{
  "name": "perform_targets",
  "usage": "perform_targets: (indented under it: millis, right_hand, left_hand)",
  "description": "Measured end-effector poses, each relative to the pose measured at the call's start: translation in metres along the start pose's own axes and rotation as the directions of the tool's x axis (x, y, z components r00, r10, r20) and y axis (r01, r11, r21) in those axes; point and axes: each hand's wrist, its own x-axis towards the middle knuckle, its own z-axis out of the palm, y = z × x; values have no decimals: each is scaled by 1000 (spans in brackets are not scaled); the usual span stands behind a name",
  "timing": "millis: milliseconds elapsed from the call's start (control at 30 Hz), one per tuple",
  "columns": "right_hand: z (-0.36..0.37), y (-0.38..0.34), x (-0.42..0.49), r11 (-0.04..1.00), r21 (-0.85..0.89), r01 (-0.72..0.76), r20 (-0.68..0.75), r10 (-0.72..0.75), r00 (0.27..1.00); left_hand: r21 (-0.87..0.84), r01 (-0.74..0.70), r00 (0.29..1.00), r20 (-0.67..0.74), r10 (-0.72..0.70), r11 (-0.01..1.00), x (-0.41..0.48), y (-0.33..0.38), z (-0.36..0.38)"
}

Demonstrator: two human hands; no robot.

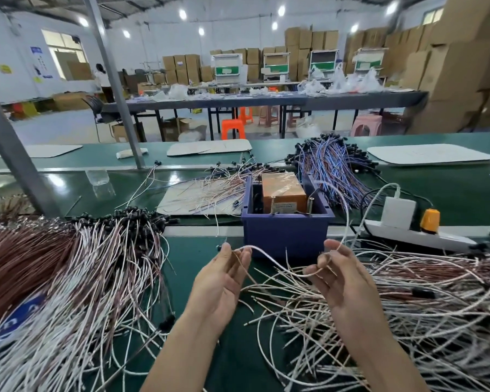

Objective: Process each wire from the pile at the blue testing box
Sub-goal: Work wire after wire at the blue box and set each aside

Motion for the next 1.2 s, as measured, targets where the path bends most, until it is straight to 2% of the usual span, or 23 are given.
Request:
perform_targets:
  millis: [100,200,267,333,433,500,567,600,633,700,800,867,933,1000,1033,1133,1200]
  right_hand:
    - [7,3,-2,994,-63,-91,63,95,993]
    - [16,9,-6,974,-69,-215,141,223,964]
    - [20,10,-8,967,-57,-248,170,255,952]
    - [22,11,-10,965,-25,-260,201,260,944]
    - [22,11,-10,962,61,-267,225,247,942]
    - [21,11,-8,965,108,-237,215,210,954]
    - [18,12,-5,978,87,-190,176,173,969]
    - [16,12,-3,984,59,-167,152,157,976]
    - [14,12,-1,988,39,-149,128,143,981]
    - [11,12,1,991,50,-123,96,118,988]
    - [12,12,1,992,90,-91,49,87,995]
    - [11,14,0,998,32,-61,-4,62,998]
    - [9,17,1,998,-62,-33,-28,31,999]
    - [10,20,1,985,-172,12,-10,-14,1000]
    - [10,21,0,973,-227,40,-7,-42,999]
    - [11,24,-2,925,-364,108,34,-103,994]
    - [15,26,-4,888,-434,153,97,-122,988]
  left_hand:
    - [-120,95,994,61,-88,988,0,1,-1]
    - [-253,67,998,36,-60,965,0,-2,1]
    - [-286,9,1000,-23,-16,958,1,-9,3]
    - [-218,-103,991,-107,82,971,1,-20,5]
    - [111,-305,940,-124,318,946,-6,-37,7]
    - [411,-458,868,13,497,789,-13,-45,6]
    - [655,-571,770,216,601,496,-19,-51,4]
    - [721,-604,726,322,607,340,-22,-53,3]
    - [747,-628,697,415,585,219,-24,-55,3]
    - [760,-648,682,547,486,54,-27,-58,0]
    - [753,-631,709,657,257,-186,-26,-62,-4]
    - [708,-613,701,692,171,-351,-27,-64,-5]
    - [702,-620,684,702,198,-351,-30,-67,-4]
    - [715,-645,667,699,257,-269,-33,-68,-2]
    - [734,-650,674,677,297,-199,-33,-68,0]
    - [783,-611,739,513,437,115,-28,-60,5]
    - [791,-555,803,429,413,257,-24,-54,8]
